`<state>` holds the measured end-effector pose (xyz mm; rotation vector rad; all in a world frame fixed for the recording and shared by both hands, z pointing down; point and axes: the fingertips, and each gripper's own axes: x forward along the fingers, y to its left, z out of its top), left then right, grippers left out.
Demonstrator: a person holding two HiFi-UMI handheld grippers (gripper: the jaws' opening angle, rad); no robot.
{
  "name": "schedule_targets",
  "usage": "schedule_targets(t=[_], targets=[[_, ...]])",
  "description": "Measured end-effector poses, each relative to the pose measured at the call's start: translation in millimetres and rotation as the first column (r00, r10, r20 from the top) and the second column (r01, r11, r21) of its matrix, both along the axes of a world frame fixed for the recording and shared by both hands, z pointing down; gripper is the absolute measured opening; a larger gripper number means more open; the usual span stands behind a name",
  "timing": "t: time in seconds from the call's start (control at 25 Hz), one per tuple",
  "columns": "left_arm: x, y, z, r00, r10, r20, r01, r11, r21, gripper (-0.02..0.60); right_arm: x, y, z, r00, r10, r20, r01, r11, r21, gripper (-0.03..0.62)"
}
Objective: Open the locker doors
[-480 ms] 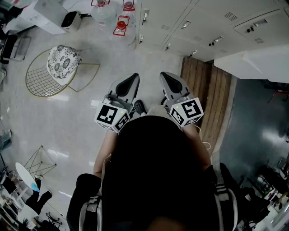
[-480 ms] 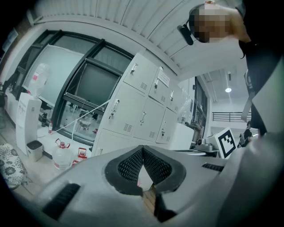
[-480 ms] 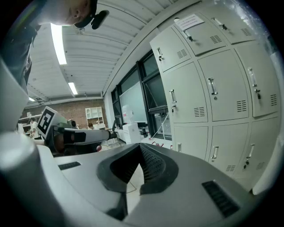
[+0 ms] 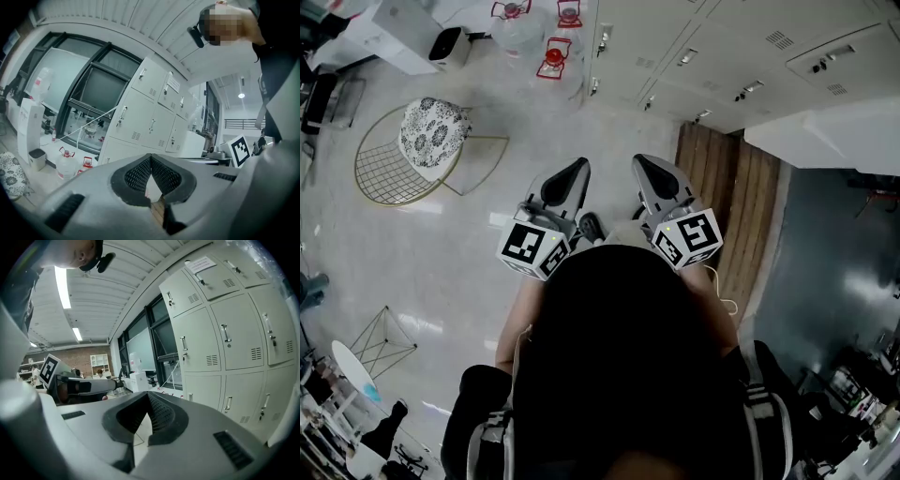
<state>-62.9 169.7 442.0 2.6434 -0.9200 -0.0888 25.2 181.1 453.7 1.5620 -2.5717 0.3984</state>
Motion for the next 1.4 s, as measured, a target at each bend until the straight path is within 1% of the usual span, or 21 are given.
schedule_targets(t=[0.2,0.36,0.48,0.8,0.96,1.12,1.4], targets=[[2.0,-7.7,-5.1,1.0,-0.004,-0.01,0.004,1.0,-0.004,0.018,2.1,-9.2,-10.2,1.0,0.025,0.009,-0.025,0.999,0.02,0.003],[5.9,-20.0,-3.5,1.0,-0.016,-0.012,0.016,1.0,-0.016,0.018,8.3,-24.1,-13.4,1.0,0.029,0.003,-0.029,1.0,0.004,0.003],[10.7,-35.5,-2.0,0.999,-0.033,-0.009,0.033,0.999,-0.023,0.017,15.3,-45.5,-15.3,1.0,0.028,-0.008,-0.028,1.0,-0.004,0.003],[14.1,-94.6,-23.4,0.994,-0.105,0.021,0.104,0.994,0.012,0.018,24.7,-135.7,-39.2,1.0,-0.015,-0.017,0.016,0.998,0.054,0.003],[20.7,-126.7,-40.7,0.99,-0.139,0.019,0.138,0.99,0.038,0.018,30.2,-182.7,-62.5,0.999,-0.037,-0.019,0.039,0.995,0.096,0.003],[34.8,-156.9,-55.4,0.986,-0.164,0.01,0.164,0.985,0.053,0.018,39.5,-226.7,-84.4,0.998,-0.06,-0.025,0.063,0.988,0.138,0.003],[55.2,-203.2,-68.9,0.977,-0.215,-0.004,0.215,0.974,0.074,0.018,54.2,-287.7,-104.8,0.994,-0.102,-0.036,0.107,0.976,0.189,0.003]])
